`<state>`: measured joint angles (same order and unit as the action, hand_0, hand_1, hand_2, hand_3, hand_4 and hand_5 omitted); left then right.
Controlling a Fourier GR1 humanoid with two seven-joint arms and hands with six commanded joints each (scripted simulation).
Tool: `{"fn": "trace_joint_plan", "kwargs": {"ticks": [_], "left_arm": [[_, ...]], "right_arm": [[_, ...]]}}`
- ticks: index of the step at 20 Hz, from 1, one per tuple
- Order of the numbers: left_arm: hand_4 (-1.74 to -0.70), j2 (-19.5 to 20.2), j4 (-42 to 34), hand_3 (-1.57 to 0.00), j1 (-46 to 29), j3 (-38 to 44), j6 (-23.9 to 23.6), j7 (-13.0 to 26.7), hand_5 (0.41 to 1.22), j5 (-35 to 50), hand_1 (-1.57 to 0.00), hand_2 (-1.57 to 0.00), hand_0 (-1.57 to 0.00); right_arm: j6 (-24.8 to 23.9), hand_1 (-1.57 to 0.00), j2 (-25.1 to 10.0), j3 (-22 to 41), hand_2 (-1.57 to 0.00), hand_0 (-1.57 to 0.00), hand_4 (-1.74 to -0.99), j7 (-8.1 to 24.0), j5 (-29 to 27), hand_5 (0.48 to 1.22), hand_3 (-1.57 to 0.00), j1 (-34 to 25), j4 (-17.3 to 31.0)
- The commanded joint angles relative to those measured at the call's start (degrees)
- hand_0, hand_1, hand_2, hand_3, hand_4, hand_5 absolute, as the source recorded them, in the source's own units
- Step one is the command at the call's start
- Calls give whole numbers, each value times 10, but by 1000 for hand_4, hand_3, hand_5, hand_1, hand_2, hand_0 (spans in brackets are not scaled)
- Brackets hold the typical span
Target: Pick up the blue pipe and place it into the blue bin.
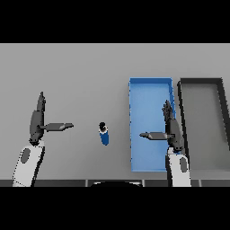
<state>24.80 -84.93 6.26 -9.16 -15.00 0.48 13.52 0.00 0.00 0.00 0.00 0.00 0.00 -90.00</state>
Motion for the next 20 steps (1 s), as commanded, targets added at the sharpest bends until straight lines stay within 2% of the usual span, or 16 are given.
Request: {"fn": "trace_joint_plan", "kwargs": {"ticks": [1, 6, 7, 8, 9, 12, 14, 17, 20], "left_arm": [[-967, -2, -1, 1, 0, -1, -1, -3, 594, -1, 1, 1, 1], [-967, -15, -12, 1, -1, -16, -19, 3, 594, -17, 1, 1, 1], [-967, 30, -20, 1, -6, -36, 51, -20, 594, -17, 1, 1, 1], [-969, 60, -16, 1, -2, -43, 97, -31, 595, -14, 1, 1, 1], [-970, 77, -14, 1, -7, -48, 128, -42, 596, -10, 1, 1, 1], [-968, 97, -10, 1, -1, -54, 163, -57, 597, -11, 1, 1, 1], [-965, 100, -29, 1, -13, -65, 174, -67, 593, -11, 1, 1, 1], [-977, 120, -56, 1, -27, -79, 217, -82, 583, 0, 1, 1, 1], [-997, 138, -108, 1, -50, -113, 244, -55, 548, -6, 1, 1, 1]], "right_arm": [[1, 1, -2, -1, 1, 1, -1210, 0, -1, 594, 1, 1, 0], [12, 1, -16, -13, 1, 1, -1210, -4, -14, 594, 1, 7, 1], [27, 1, -60, 8, 1, 1, -1210, -36, 31, 594, 1, 15, -14], [35, 1, -81, 26, 1, 1, -1206, -58, 61, 592, 1, 28, -31], [35, 1, -93, 35, 1, 1, -1198, -63, 84, 589, 1, 34, -36], [46, 1, -107, 47, 1, 1, -1190, -65, 96, 586, 1, 47, -56], [43, 1, -108, 51, 1, 1, -1187, -56, 104, 585, 1, 49, -64], [45, 1, -108, 50, 1, 1, -1187, -36, 98, 579, 1, 47, -70], [42, 1, -101, 55, 1, 1, -1209, -35, 101, 581, 1, 46, -73]]}}
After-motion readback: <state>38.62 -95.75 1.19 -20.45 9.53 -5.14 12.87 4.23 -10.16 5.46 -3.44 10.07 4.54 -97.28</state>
